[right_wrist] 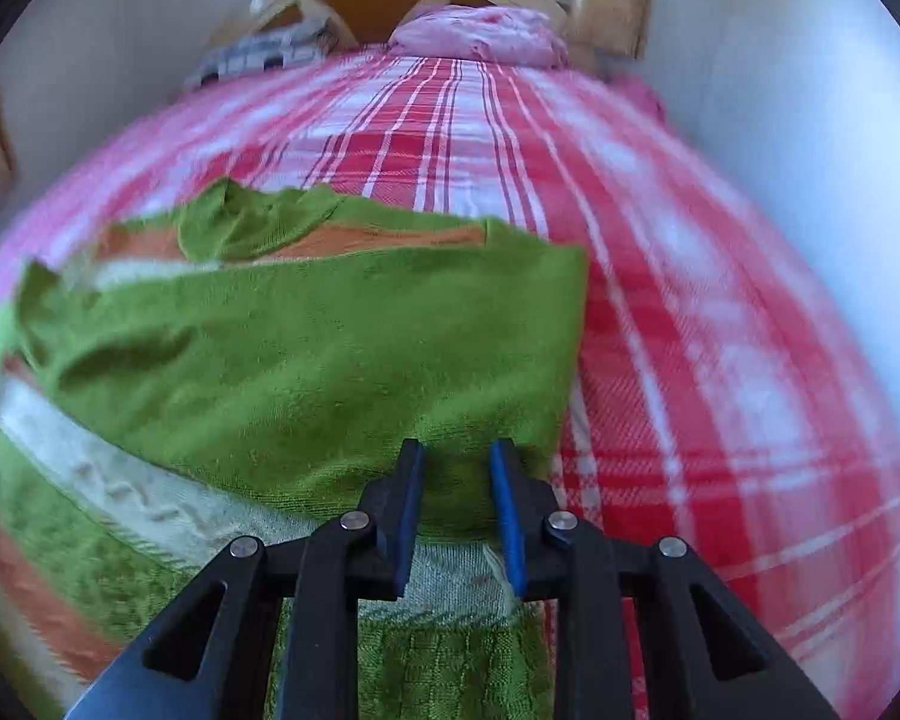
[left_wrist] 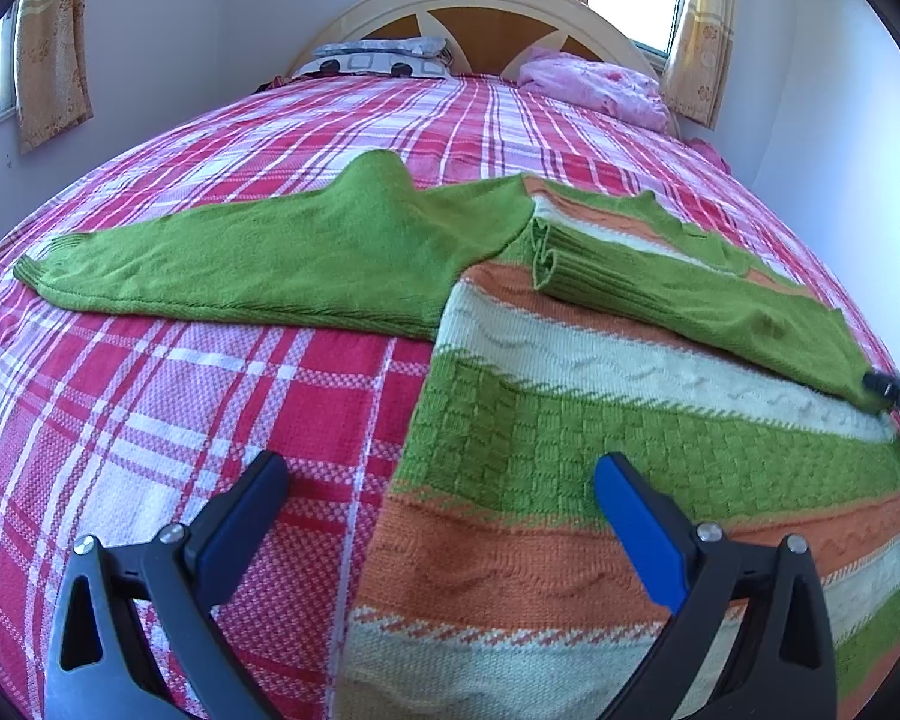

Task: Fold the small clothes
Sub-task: 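Open the right gripper and move the left gripper to the other sleeve cuff, then grasp the other green sleeve with the left gripper and fold it across the body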

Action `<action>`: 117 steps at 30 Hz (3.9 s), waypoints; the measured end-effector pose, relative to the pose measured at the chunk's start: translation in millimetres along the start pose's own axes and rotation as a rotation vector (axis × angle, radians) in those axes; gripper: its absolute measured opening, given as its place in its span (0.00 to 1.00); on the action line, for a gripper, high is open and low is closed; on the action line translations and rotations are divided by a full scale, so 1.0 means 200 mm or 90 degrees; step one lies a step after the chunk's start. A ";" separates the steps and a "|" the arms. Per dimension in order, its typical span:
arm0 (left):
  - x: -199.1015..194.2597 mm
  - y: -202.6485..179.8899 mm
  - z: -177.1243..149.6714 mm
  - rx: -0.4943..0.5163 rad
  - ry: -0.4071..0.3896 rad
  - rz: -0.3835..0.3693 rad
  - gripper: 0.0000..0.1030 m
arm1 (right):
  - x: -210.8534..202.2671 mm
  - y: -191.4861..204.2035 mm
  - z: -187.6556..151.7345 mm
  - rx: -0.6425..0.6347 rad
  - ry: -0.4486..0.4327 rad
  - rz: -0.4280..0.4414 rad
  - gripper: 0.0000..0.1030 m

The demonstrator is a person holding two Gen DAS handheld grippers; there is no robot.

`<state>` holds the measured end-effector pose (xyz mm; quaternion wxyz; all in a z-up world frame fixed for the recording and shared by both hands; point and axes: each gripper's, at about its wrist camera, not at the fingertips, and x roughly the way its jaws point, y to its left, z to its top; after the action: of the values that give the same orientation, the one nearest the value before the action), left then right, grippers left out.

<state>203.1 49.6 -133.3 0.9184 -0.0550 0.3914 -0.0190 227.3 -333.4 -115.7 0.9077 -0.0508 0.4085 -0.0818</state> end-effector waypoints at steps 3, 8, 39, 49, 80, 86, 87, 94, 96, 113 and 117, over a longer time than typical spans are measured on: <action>-0.01 0.01 0.01 0.001 0.012 -0.006 1.00 | -0.22 0.13 0.07 0.033 -0.074 0.114 0.24; -0.12 0.22 0.08 -0.058 0.011 -0.015 1.00 | -0.45 0.49 0.05 0.012 -0.114 0.241 0.25; 0.19 1.54 0.48 -0.392 -0.044 0.199 0.44 | -0.62 0.77 -0.27 0.137 -0.077 0.353 0.67; 0.17 1.39 0.56 -0.312 -0.063 0.181 0.06 | -0.61 0.71 -0.31 0.165 -0.069 0.351 0.67; 0.17 -0.40 0.37 0.072 0.008 -0.109 0.14 | -0.52 0.29 -0.48 0.308 -0.047 0.305 0.67; -0.02 -0.18 0.24 0.022 0.004 -0.083 0.95 | -0.50 0.24 -0.34 0.314 -0.050 0.356 0.67; -0.05 -0.12 0.21 0.010 -0.014 -0.073 0.95 | -0.49 0.24 -0.28 0.312 -0.048 0.371 0.67; -0.01 0.06 -0.02 -0.031 -0.003 0.005 0.92 | -0.19 0.43 0.08 0.294 0.010 0.439 0.76; -0.04 0.03 -0.04 -0.027 -0.031 0.006 0.94 | -0.10 0.53 0.13 0.262 0.016 0.409 0.76; -0.03 0.07 -0.03 -0.037 -0.032 -0.021 1.00 | -0.16 0.86 0.30 0.033 -0.099 0.223 0.05; -0.03 0.06 -0.02 -0.036 -0.031 -0.020 1.00 | -0.38 0.75 0.47 0.008 -0.179 0.186 0.04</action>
<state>195.3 61.6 -133.7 0.9252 -0.0878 0.3686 -0.0207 264.1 -169.8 -21.4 0.9582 0.0041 0.2805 0.0562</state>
